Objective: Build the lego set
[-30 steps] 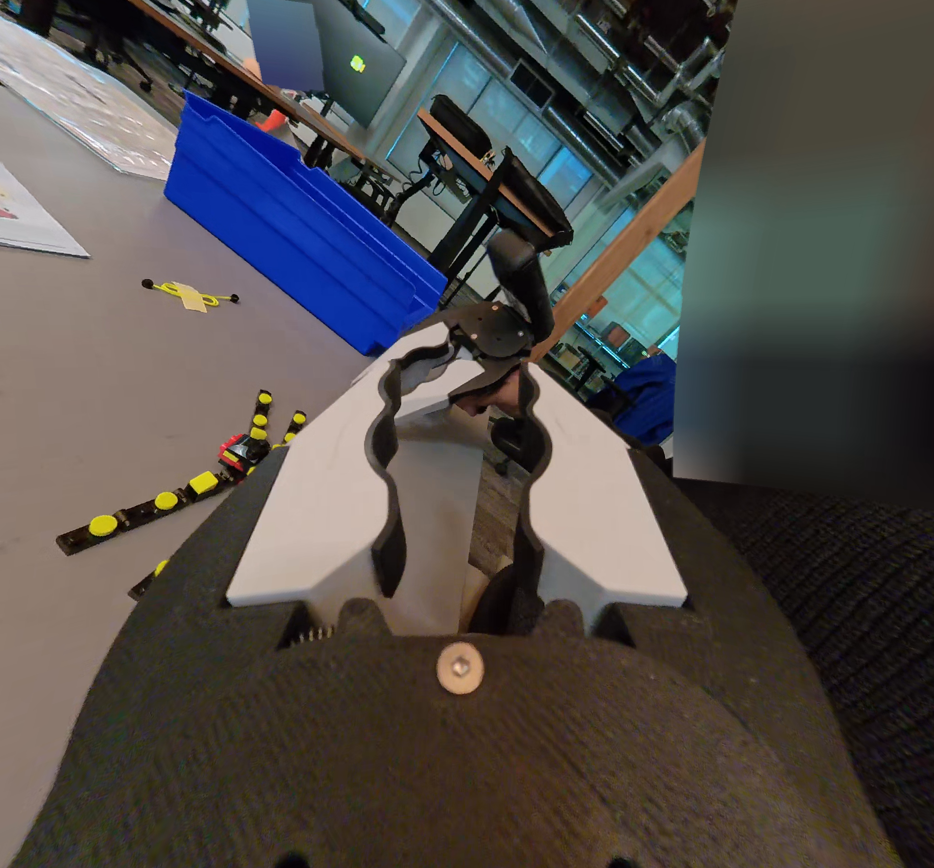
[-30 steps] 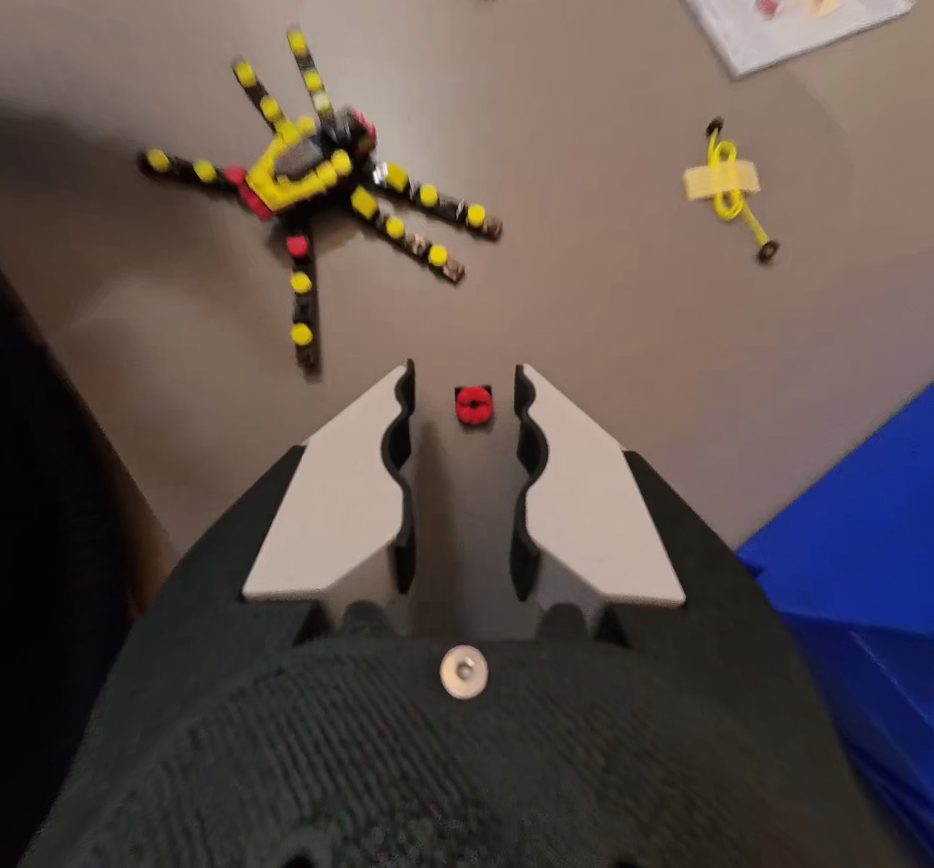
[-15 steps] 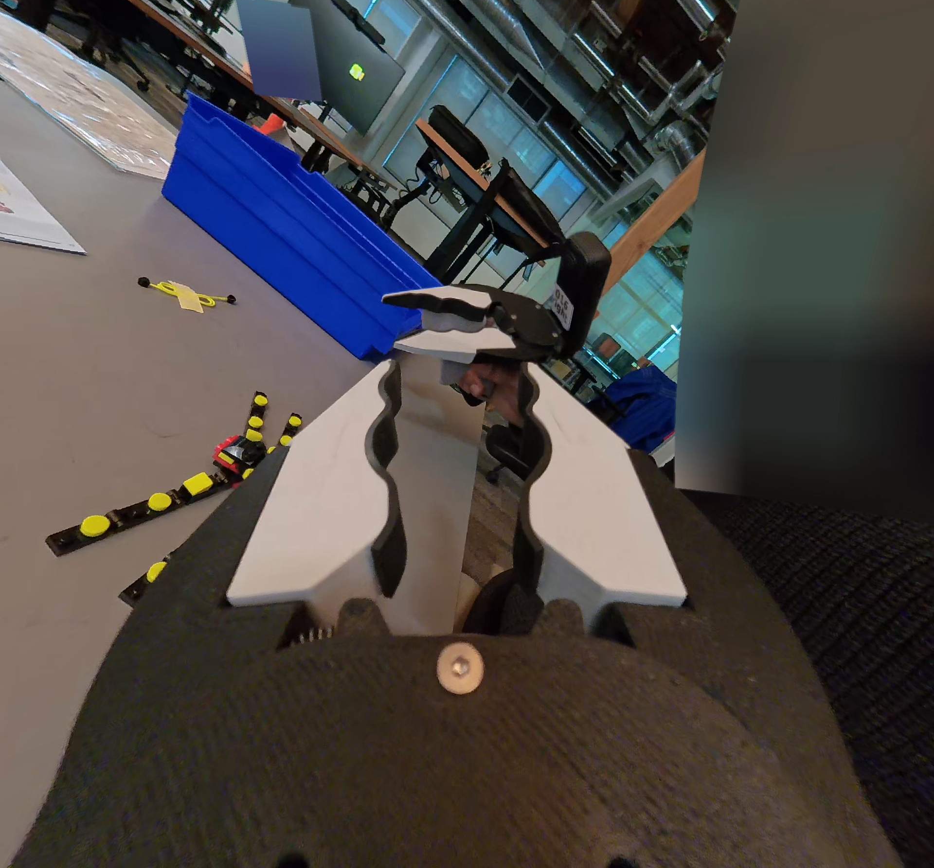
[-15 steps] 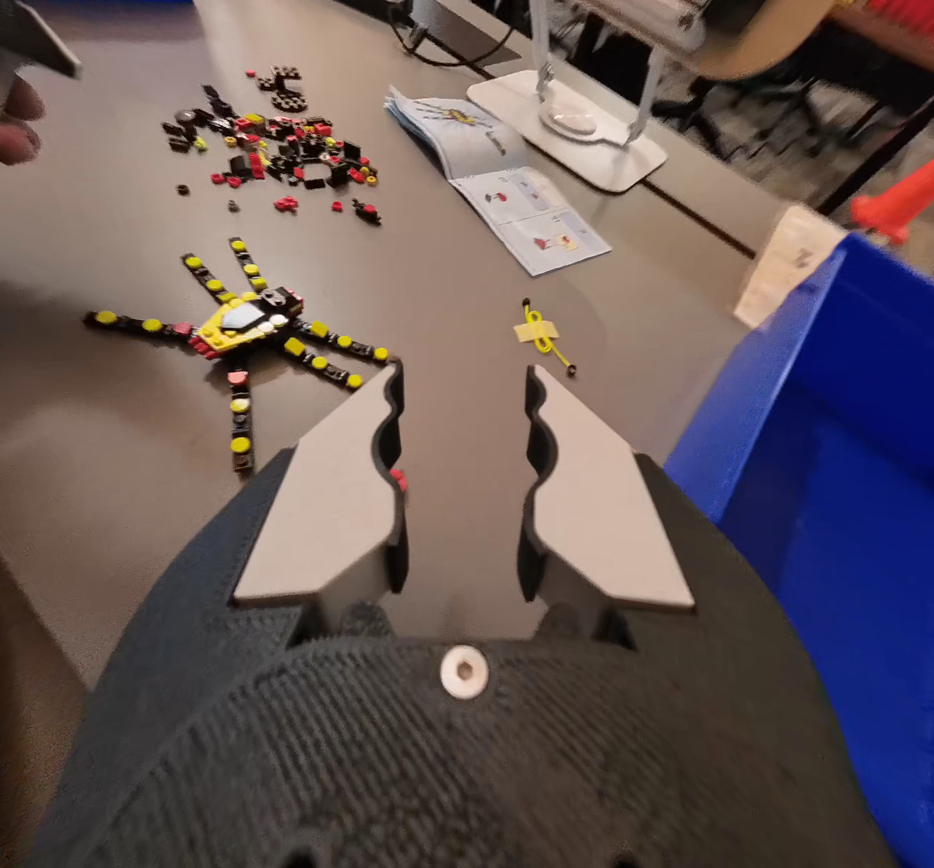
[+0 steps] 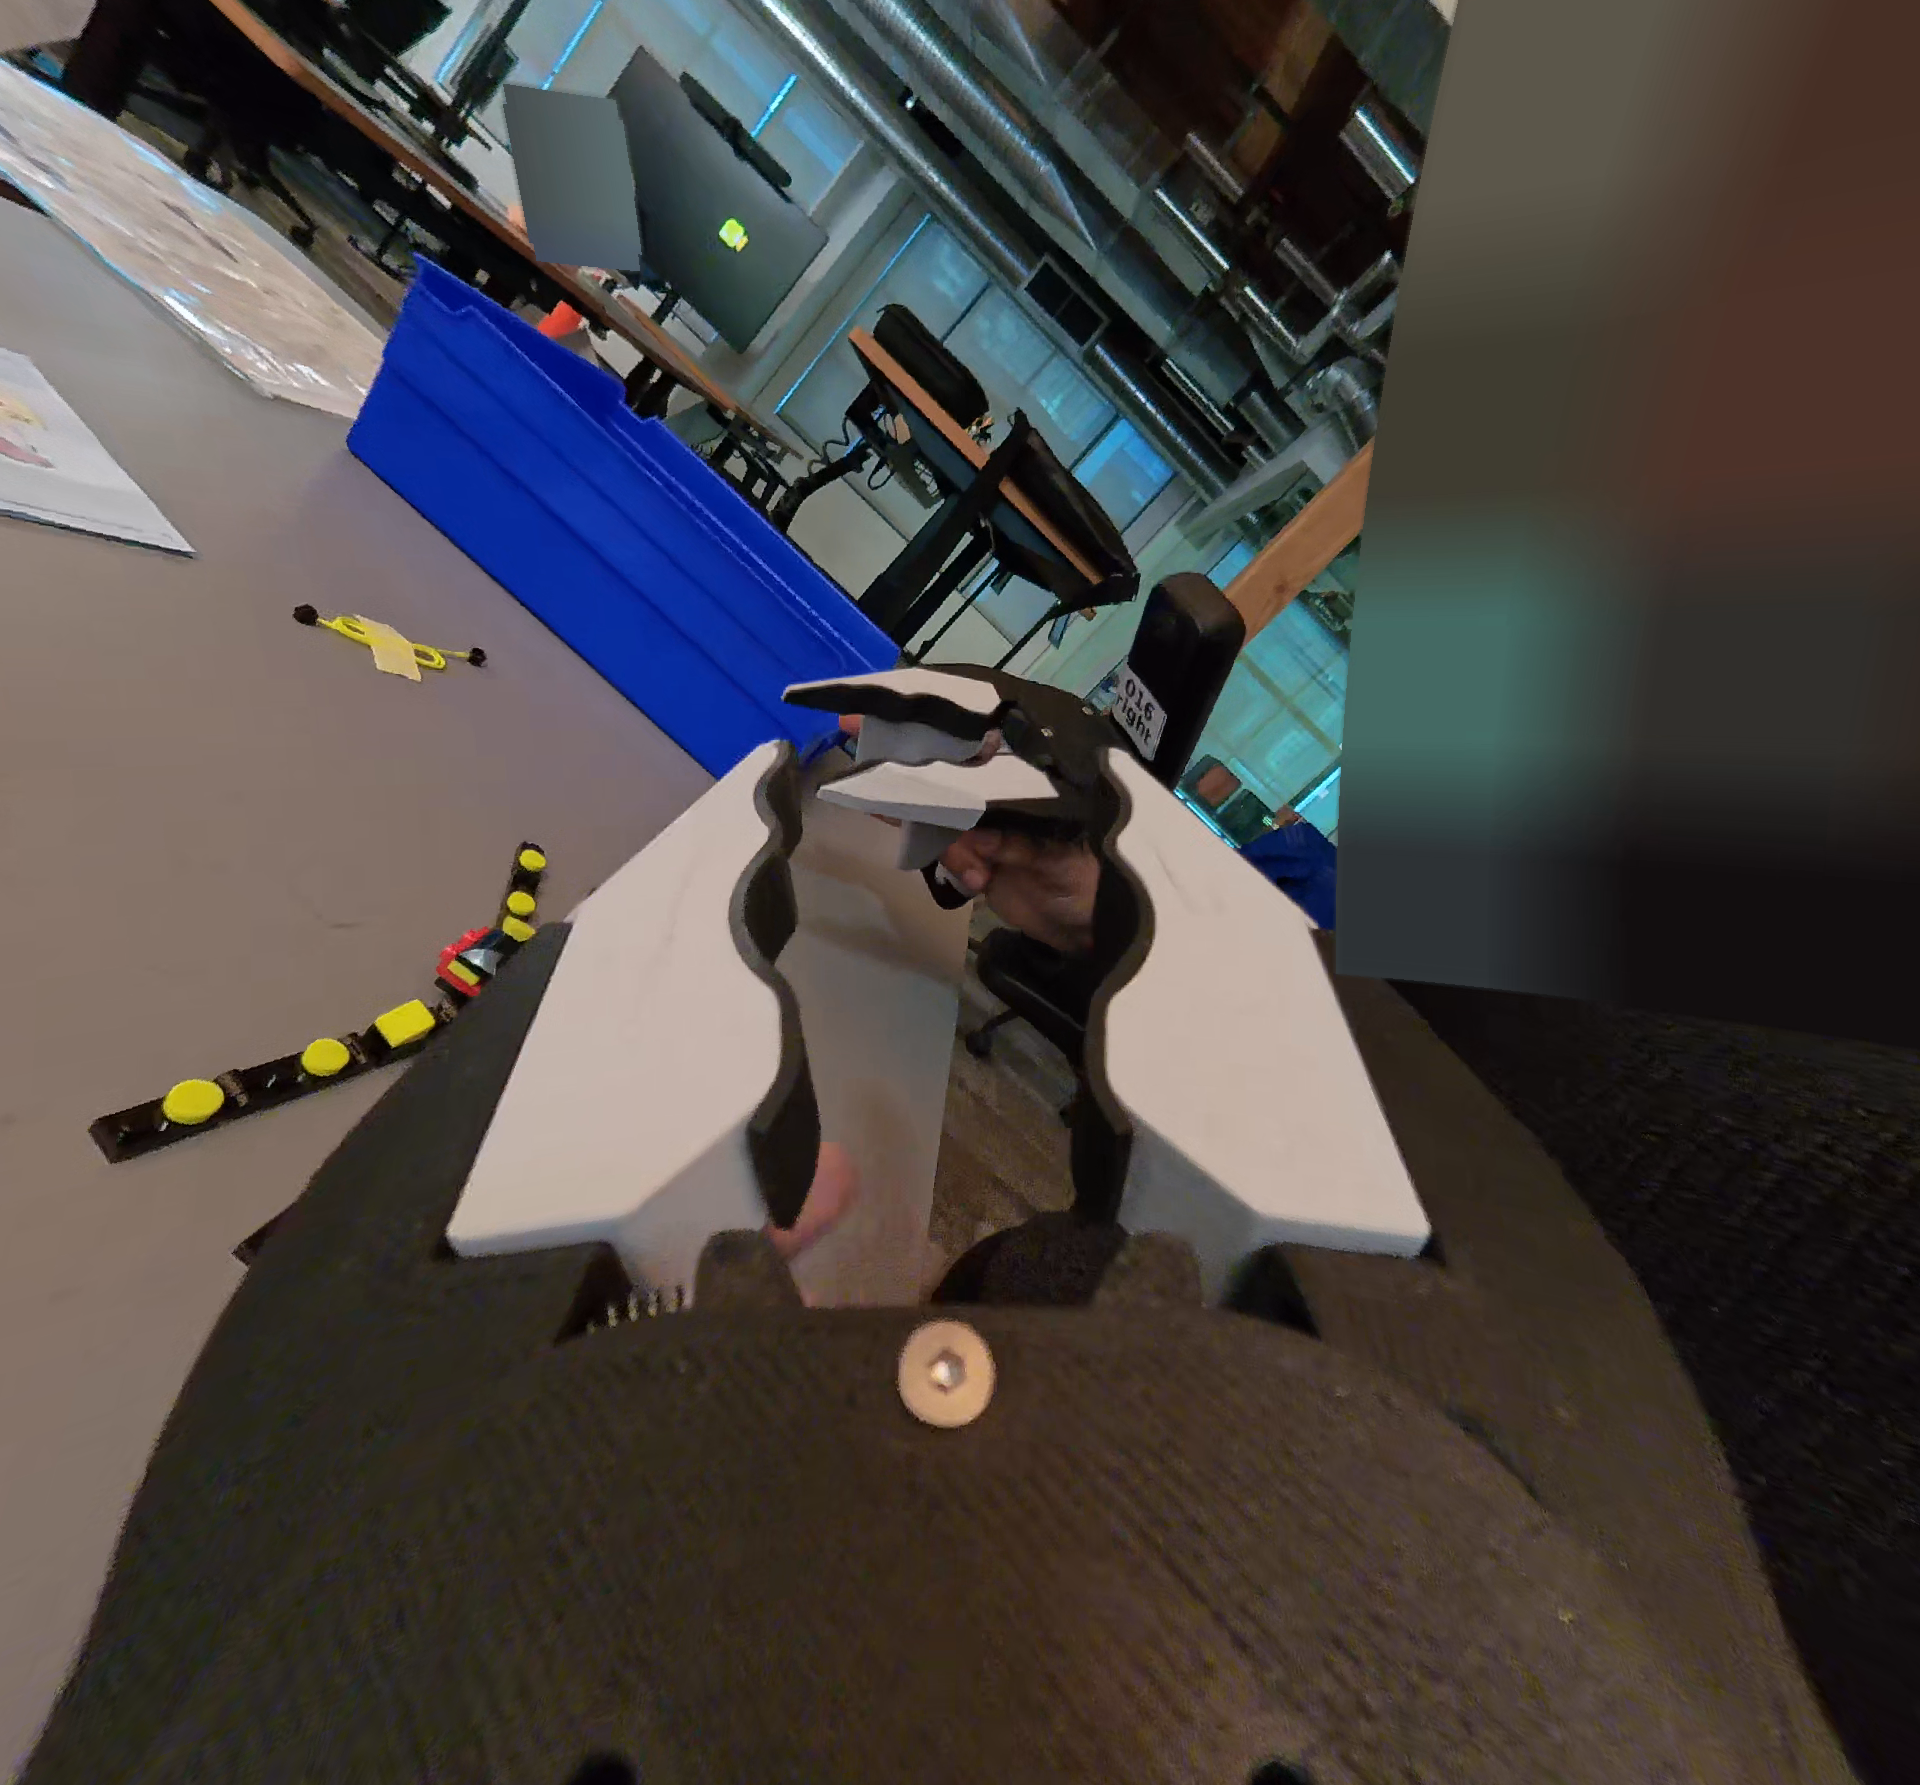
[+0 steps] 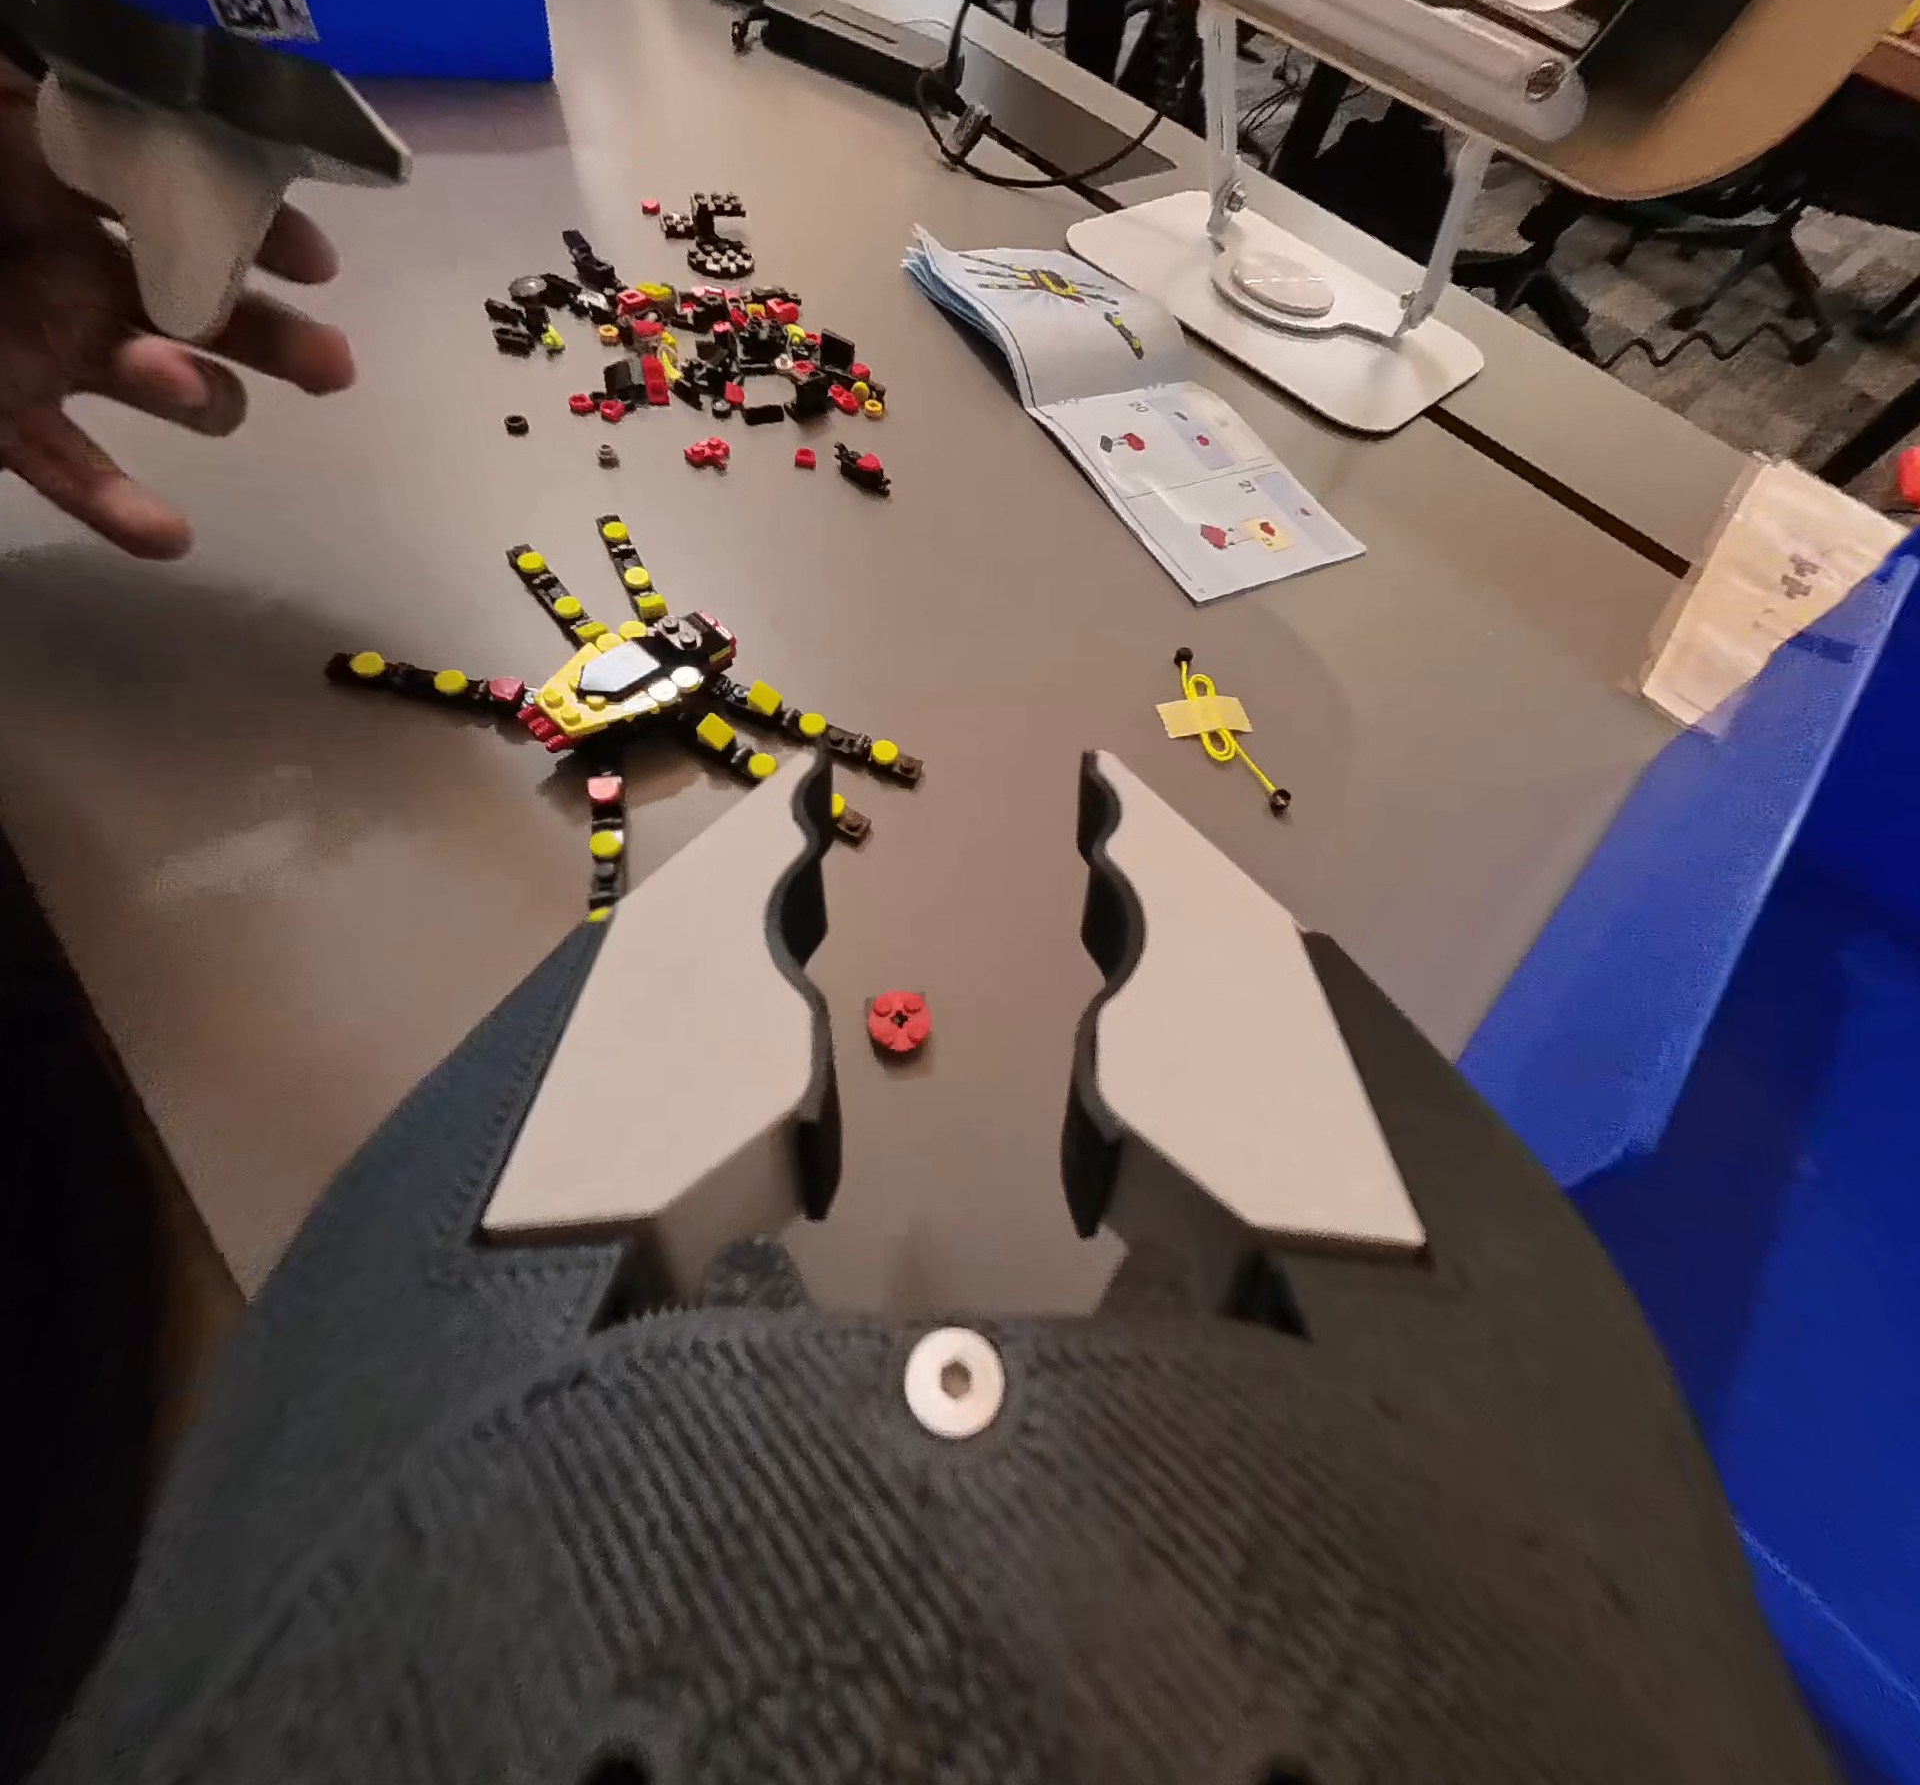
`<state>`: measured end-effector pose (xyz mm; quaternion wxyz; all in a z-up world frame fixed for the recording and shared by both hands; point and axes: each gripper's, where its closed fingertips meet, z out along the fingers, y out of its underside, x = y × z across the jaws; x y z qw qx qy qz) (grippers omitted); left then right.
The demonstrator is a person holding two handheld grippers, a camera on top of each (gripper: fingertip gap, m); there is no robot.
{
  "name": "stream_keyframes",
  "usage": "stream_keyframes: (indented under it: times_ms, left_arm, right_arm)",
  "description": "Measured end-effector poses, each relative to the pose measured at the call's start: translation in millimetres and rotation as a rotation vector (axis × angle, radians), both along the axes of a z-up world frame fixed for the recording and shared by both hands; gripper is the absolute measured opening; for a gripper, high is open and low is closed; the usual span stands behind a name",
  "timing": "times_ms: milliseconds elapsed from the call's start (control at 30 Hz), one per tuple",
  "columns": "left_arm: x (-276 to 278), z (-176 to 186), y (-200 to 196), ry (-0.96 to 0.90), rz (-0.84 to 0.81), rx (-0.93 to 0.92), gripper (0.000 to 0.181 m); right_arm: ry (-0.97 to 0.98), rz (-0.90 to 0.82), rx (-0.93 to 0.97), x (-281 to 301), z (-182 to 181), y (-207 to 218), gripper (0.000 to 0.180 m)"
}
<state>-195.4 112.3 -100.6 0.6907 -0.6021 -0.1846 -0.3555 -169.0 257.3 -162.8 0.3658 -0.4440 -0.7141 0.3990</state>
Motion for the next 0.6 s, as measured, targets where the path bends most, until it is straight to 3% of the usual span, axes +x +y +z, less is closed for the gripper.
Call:
stream_keyframes:
  times_ms: [467,600]
  left_arm:
    - [-19.0,-7.2,3.0,0.035,0.053,-0.041,0.067]
    - [-30.1,-6.2,2.3,-0.039,0.08,-0.02,0.062]
  right_arm:
    - [-0.005,-0.005,-0.031,-6.0,-9.0,7.8,0.039]
    - [-0.048,0.052,-0.022,-4.5,-19.6,2.2,0.014]
